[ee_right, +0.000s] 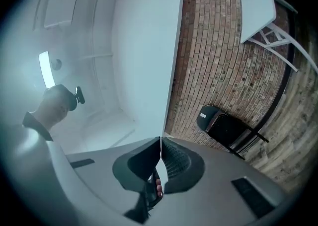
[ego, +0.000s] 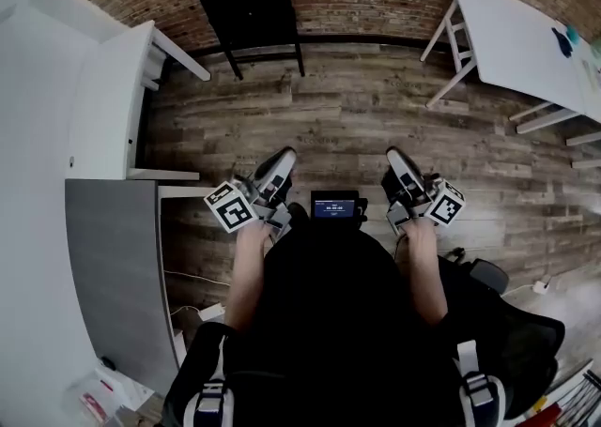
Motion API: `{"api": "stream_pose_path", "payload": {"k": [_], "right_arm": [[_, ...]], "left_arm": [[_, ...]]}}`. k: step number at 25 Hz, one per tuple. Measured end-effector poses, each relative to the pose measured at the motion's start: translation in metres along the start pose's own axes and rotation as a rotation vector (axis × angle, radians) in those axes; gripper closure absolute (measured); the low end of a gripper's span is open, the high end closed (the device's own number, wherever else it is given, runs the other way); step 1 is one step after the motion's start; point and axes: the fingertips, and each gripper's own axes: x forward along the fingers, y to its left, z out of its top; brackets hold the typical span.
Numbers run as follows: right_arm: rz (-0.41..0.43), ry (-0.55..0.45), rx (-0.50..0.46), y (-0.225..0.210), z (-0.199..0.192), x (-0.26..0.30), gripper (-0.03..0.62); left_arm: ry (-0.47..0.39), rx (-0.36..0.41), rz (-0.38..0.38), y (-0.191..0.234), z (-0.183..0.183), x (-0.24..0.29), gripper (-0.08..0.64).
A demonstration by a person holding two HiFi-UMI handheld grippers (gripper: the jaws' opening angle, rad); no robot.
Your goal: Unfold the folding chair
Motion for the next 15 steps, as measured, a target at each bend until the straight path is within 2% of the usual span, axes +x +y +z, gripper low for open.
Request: {"api": "stream_pose_path", "payload": {"k": [15], "right_arm": [[0.02, -0.022, 0.022, 0.0, 0.014, -0.04, 0.572]], "left_arm": [[0.026, 0.029, 0.009, -0.025, -0.027, 0.016, 0.544]]}}
